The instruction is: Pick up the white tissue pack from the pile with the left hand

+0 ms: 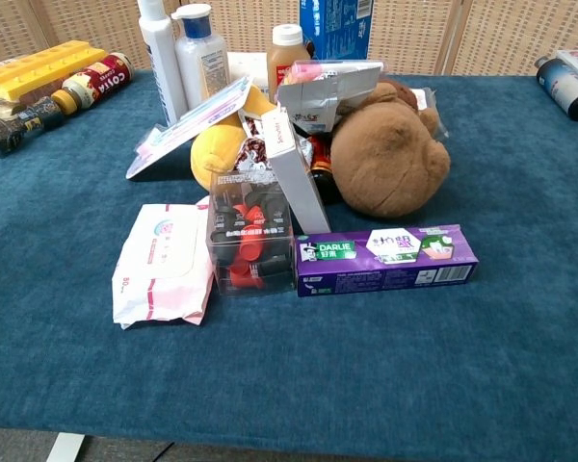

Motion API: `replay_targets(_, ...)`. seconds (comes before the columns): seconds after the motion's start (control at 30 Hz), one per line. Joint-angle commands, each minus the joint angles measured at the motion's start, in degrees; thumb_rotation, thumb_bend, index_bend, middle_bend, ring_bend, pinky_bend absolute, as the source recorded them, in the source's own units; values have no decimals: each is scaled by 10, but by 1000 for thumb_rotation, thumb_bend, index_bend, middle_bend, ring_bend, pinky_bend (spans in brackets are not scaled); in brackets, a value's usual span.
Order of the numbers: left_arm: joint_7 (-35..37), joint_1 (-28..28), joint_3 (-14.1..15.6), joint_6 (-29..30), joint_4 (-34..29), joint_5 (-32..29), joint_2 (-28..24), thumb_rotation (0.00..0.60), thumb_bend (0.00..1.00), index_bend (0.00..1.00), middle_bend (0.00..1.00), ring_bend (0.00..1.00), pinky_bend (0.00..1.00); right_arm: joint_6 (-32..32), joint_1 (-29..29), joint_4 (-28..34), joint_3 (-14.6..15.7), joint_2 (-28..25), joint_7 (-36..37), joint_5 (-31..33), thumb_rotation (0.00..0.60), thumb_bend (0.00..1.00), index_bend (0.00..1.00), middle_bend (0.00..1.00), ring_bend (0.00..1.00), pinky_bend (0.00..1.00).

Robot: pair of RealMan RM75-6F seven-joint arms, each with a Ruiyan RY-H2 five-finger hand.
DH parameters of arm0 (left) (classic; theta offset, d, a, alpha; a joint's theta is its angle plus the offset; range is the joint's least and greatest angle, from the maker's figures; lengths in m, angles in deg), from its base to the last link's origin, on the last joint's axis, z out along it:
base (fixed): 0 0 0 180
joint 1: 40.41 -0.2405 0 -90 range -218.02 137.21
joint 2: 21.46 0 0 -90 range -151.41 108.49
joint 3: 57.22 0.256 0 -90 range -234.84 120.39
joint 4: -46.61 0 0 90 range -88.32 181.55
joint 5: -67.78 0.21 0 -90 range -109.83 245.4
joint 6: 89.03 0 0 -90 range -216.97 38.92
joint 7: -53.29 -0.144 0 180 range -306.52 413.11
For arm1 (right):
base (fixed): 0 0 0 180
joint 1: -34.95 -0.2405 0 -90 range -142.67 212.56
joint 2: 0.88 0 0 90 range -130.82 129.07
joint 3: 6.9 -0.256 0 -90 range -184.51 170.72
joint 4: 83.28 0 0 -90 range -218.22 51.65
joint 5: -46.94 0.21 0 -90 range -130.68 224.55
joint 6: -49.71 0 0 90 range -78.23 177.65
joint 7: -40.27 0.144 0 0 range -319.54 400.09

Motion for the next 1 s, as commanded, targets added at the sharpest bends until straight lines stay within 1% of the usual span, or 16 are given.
replay_targets(0.03, -15, 67, 24, -29, 16, 81, -6, 600, 0, 169, 0, 0, 118, 2, 1, 1, 0, 0, 0, -1, 600, 0, 0, 0, 0, 0)
replay_targets(0.13, -32, 99, 30, -45, 19, 114, -1, 600, 0, 126, 0, 0, 131, 4, 2, 3, -1, -2, 3, -3, 600, 0, 0, 0, 0, 0)
replay_targets(0.2, -39, 117, 35, -62, 17, 125, 3, 600, 0, 94, 0, 0, 133, 6, 2, 3, -1, -4, 7, -4, 600, 0, 0, 0, 0, 0)
replay_targets(0.27, -48, 133, 42, -82, 12, 132, 5, 600, 0, 41, 0, 0, 126, 8, 4, 4, -2, -7, 13, -5, 600, 0, 0, 0, 0, 0)
replay_targets(0.33, -59, 144, 49, -93, 11, 143, 7, 600, 0, 22, 0, 0, 121, 9, 4, 5, -3, -10, 19, -6, 600, 0, 0, 0, 0, 0)
replay_targets(0.47, -74, 159, 66, -93, 31, 168, 18, 600, 0, 20, 0, 0, 138, 13, 7, 6, -6, -16, 32, -8, 600, 0, 0, 0, 0, 0)
replay_targets(0.67, -85, 178, 83, -115, 49, 175, 44, 600, 0, 20, 0, 0, 149, 12, 7, 7, -6, -19, 40, -9, 600, 0, 0, 0, 0, 0)
replay_targets(0.8, -93, 195, 86, -135, 50, 172, 57, 600, 0, 20, 0, 0, 154, 14, 8, 7, -8, -21, 44, -9, 600, 0, 0, 0, 0, 0)
replay_targets(1.0, -110, 224, 83, -169, 47, 161, 68, 600, 0, 20, 0, 0, 159, 15, 9, 7, -11, -25, 53, -6, 600, 0, 0, 0, 0, 0)
